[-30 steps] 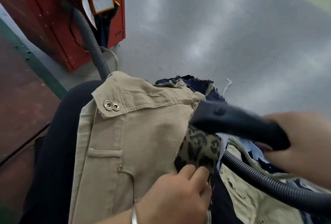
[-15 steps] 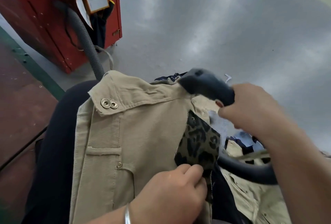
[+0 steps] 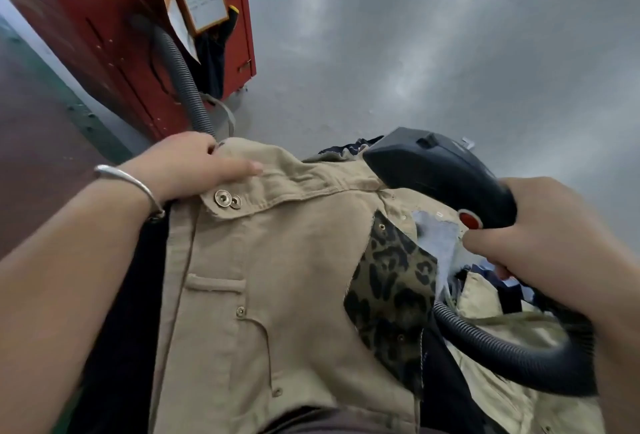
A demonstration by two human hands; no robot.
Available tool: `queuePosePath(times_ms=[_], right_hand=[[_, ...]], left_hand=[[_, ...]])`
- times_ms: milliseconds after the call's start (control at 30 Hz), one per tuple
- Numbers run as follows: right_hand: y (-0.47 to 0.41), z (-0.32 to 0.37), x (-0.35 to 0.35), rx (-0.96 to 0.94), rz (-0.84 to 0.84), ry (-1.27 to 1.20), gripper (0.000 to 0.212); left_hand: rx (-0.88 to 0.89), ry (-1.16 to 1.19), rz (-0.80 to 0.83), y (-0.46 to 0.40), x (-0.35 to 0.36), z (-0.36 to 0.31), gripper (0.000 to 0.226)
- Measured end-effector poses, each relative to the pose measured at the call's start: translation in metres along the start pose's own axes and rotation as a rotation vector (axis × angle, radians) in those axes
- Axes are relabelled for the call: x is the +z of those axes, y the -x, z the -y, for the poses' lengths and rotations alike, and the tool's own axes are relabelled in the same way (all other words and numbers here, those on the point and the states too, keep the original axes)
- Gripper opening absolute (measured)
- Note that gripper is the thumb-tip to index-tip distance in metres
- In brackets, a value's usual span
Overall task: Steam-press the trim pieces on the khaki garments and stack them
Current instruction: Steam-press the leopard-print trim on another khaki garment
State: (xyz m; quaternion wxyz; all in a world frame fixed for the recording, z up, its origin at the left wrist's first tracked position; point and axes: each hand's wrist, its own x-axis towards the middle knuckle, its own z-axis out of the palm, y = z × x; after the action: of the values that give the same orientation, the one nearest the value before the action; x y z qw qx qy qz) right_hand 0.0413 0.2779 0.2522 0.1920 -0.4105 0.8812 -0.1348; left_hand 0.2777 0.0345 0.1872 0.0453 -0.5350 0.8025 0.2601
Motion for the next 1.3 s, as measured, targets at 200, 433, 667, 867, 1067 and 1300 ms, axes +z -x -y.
queuePosePath(times_ms=[200,433,667,867,1067,1300], right_hand=[[-0.003,-0.004,-0.009,-0.008,-0.058,-0.009,0.015],[-0.004,0.012,-0.006,-0.061,-0.021,0.012,0.018],[0.000,0.021,0.006,-0.130,0.030,0.149,0.021],[0.006,0.031,0.012,-0.221,0.081,0.212,0.016],[0.001,0.037,0.000,-0.167,0.038,0.187,0.021],[0.012,0.037,-0.020,-0.167,-0.004,0.105,0.030]], left_hand=[[0.147,0.530,-0.443,0.029,0.020,-0.026,0.012],[-0.122,0.739,-0.647,0.098,0.024,0.001,0.028],[-0.161,0.226,-0.631,0.142,0.033,0.013,0.062],[0.171,-0.119,-0.802,0.147,0.032,0.009,0.081],[0.607,-0.252,-0.076,0.157,0.099,-0.074,0.055],[0.635,0.041,-0.120,0.116,0.115,-0.112,0.017]])
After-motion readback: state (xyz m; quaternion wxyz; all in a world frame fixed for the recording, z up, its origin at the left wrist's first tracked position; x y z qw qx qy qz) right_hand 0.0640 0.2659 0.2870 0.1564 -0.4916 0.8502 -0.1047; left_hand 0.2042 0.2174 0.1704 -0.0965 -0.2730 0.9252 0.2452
